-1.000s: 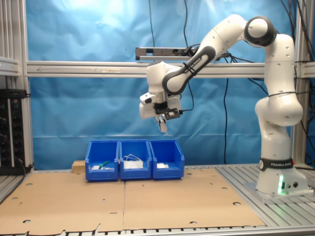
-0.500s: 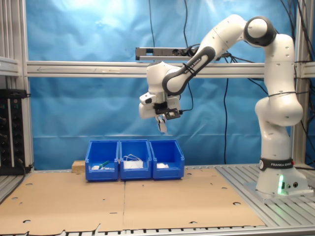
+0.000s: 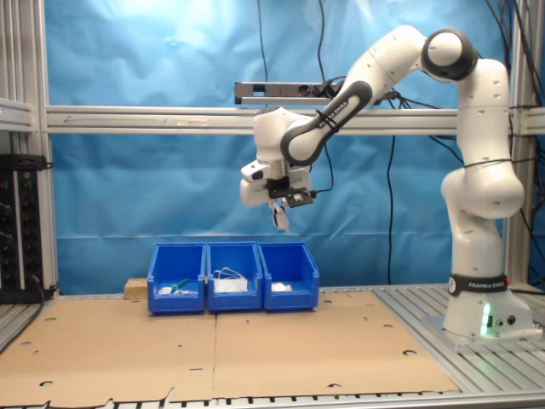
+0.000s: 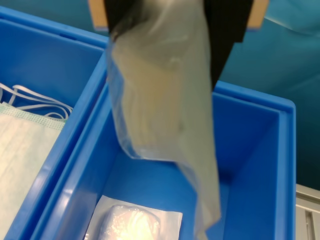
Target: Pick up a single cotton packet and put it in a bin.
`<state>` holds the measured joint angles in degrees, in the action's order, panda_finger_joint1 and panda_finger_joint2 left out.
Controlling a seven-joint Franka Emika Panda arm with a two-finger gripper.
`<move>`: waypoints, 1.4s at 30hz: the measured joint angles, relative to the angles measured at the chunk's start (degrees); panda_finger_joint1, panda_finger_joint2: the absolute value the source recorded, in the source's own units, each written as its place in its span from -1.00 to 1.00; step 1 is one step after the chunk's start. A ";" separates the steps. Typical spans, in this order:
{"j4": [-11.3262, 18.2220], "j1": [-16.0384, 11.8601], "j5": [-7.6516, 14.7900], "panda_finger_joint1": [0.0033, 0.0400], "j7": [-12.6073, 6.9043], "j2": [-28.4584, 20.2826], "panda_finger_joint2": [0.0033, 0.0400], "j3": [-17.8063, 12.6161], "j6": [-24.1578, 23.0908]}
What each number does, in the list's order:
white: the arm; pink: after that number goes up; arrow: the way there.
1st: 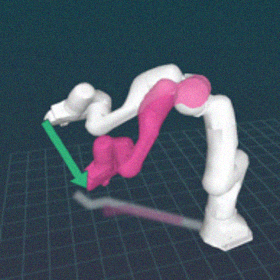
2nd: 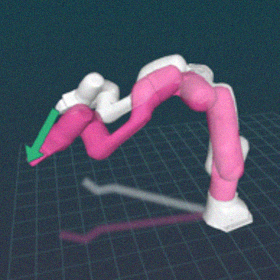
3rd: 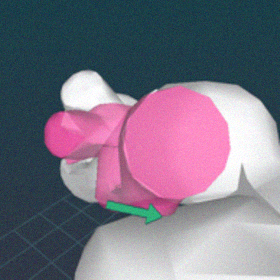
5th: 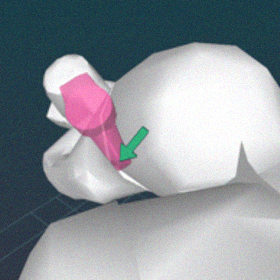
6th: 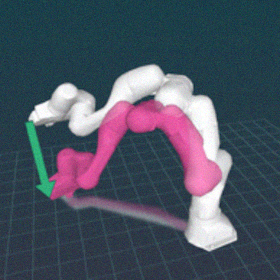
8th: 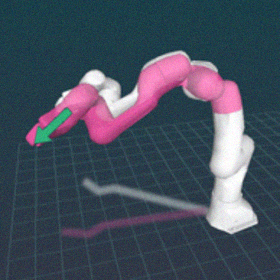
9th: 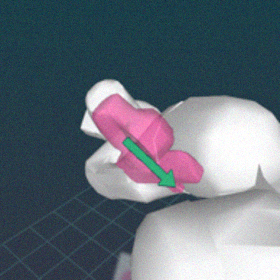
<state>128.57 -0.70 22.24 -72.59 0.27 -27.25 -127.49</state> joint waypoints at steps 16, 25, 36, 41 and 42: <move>0.00 0.00 0.00 -0.90 -1.69 0.03 -0.90 -0.07 -0.38; 0.00 0.00 0.00 -0.65 -2.43 0.03 -0.65 -0.12 -0.44; 0.00 0.00 0.00 0.30 -2.73 0.03 0.30 -0.23 -0.45; 0.00 0.00 0.00 0.80 -2.76 0.03 0.80 -0.30 -0.45; 0.00 0.00 0.00 0.80 -2.76 0.03 0.80 -0.32 -0.45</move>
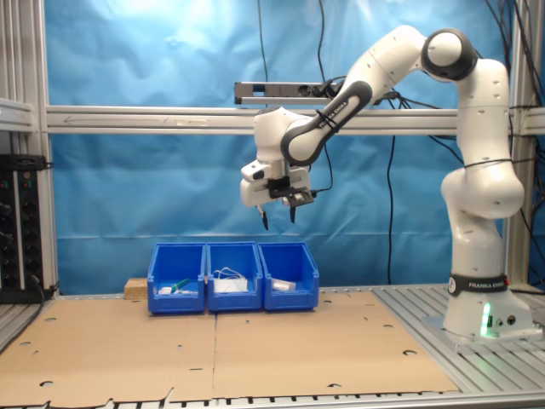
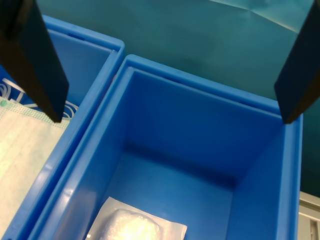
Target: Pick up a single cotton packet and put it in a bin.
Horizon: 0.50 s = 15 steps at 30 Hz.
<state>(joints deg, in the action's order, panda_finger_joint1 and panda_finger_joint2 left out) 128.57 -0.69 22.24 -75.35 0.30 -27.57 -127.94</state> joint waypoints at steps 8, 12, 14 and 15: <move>0.00 0.00 0.00 0.99 -0.03 0.00 0.99 -0.13 0.00; 0.00 0.00 0.00 0.99 -0.05 0.00 0.99 -0.19 0.00; 0.00 0.00 0.00 1.00 -0.06 0.00 1.00 -0.20 0.00; 0.00 0.00 0.00 1.00 -0.07 0.00 1.00 -0.22 0.00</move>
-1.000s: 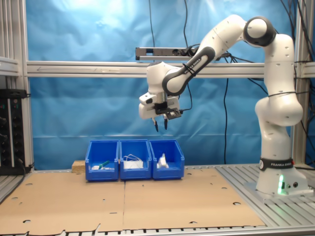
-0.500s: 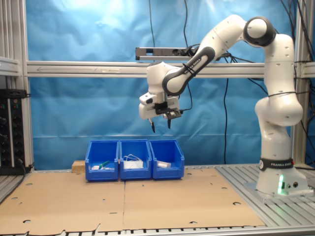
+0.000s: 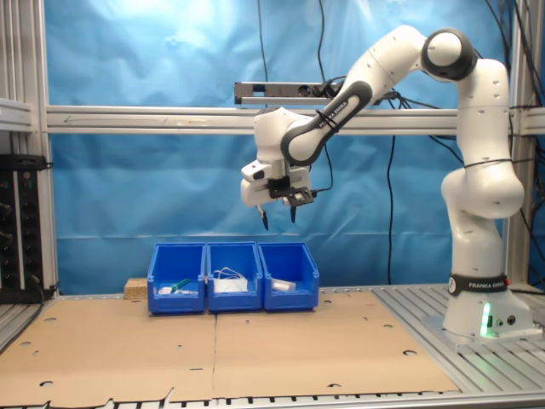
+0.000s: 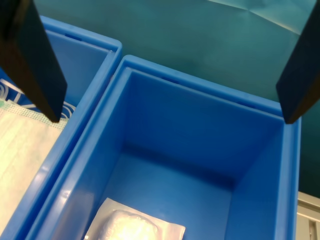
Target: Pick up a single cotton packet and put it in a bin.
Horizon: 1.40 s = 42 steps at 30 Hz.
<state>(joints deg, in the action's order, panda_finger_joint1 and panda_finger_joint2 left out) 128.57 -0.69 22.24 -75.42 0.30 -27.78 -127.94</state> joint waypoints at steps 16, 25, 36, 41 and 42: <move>0.00 0.00 0.00 1.00 -0.65 0.00 1.00 -0.08 0.00; 0.00 0.00 0.00 1.00 -0.74 0.00 1.00 -0.08 0.00; 0.00 0.00 0.00 1.00 -0.84 0.00 1.00 -0.08 0.00; 0.00 0.00 0.00 1.00 -0.87 0.00 1.00 -0.08 0.00; 0.00 0.00 0.00 1.00 -0.87 0.00 1.00 -0.08 0.00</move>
